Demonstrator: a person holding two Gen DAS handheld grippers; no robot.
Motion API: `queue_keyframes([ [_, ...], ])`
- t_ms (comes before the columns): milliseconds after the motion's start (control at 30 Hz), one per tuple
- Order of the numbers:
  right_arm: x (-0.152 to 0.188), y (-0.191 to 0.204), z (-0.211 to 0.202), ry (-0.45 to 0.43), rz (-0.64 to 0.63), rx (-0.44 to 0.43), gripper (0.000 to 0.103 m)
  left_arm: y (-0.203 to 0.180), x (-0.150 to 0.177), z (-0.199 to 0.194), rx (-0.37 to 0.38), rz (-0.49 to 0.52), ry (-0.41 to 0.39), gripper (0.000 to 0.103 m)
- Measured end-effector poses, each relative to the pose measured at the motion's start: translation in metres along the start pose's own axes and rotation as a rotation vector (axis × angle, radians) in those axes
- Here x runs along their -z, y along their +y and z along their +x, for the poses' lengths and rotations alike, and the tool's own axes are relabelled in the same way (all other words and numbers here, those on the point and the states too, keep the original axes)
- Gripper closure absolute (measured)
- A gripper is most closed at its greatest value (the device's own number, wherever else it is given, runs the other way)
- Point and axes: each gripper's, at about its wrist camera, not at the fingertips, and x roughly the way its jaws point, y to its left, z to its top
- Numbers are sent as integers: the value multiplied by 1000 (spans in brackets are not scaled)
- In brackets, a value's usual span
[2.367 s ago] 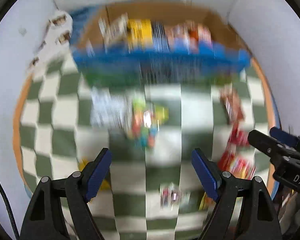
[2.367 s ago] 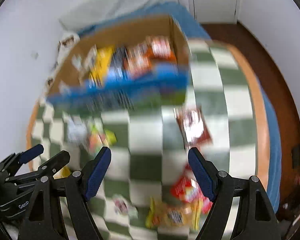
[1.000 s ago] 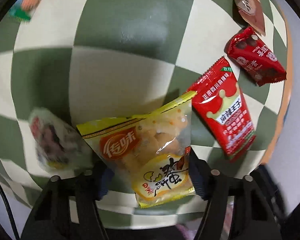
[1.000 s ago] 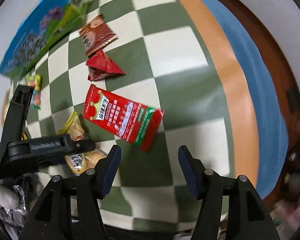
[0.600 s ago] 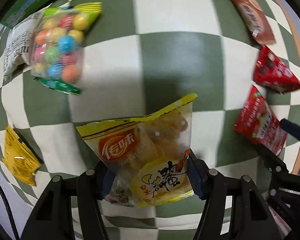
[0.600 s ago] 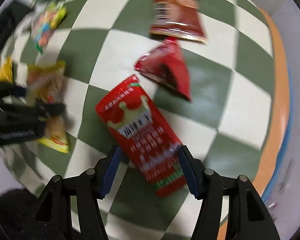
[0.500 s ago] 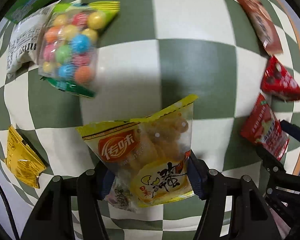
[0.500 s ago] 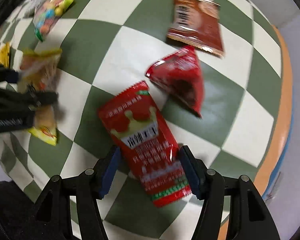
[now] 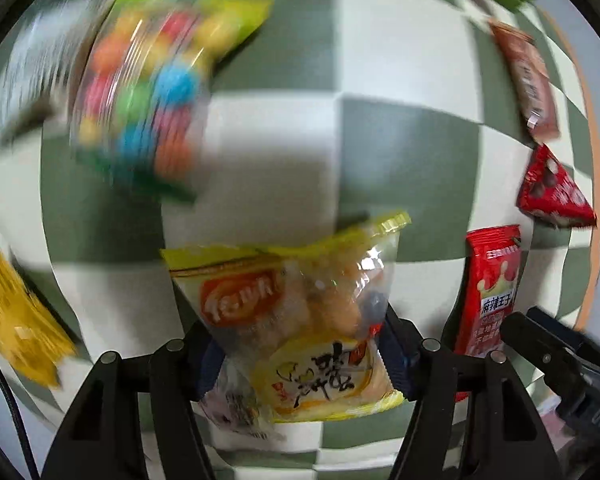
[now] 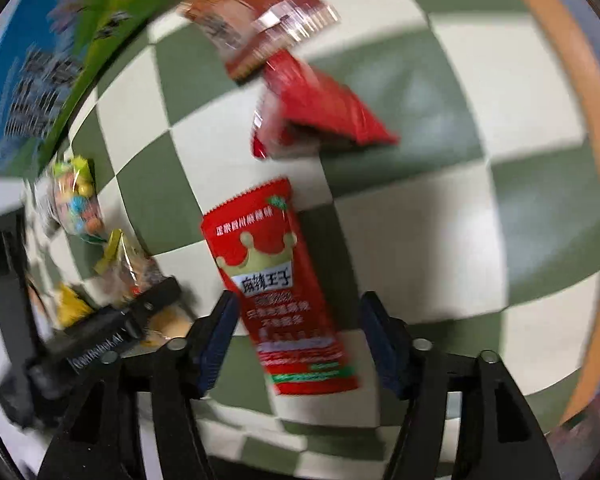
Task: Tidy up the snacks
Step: 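Grasp the clear snack bag with the left tool while the right tool grasps the red spicy-strip packet, then carry both packets into the cardboard box and open both tools to release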
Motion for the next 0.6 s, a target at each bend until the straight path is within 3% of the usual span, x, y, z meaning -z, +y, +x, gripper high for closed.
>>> queue_keyframes([
  [100, -1, 14, -2, -14, -67, 56, 32, -19, -7, -7, -68, 157, -57, 39],
  [167, 3, 25, 3, -13, -103, 86, 32, -24, -9, -5, -67, 196, -47, 39],
  [233, 5, 34, 10, -7, -112, 90, 32, -20, -17, -6, -39, 174, -23, 38],
  [367, 6, 43, 18, -19, -97, 119, 32, 11, -22, 2, 64, 39, 54, 30],
  [433, 7, 46, 19, -34, -92, 145, 35, 15, -19, 6, 81, -4, 66, 30],
  [500, 9, 50, 20, -50, -95, 192, 46, 18, -17, 4, 74, -25, 50, 30],
  [533, 10, 50, 20, -58, -100, 208, 47, 18, -15, 3, 62, -28, 38, 37],
  [567, 12, 53, 21, -67, -99, 211, 49, 16, -12, -1, 51, -27, 19, 50],
  [600, 16, 56, 21, -72, -98, 213, 51, 14, -10, -4, 43, -20, 5, 52],
])
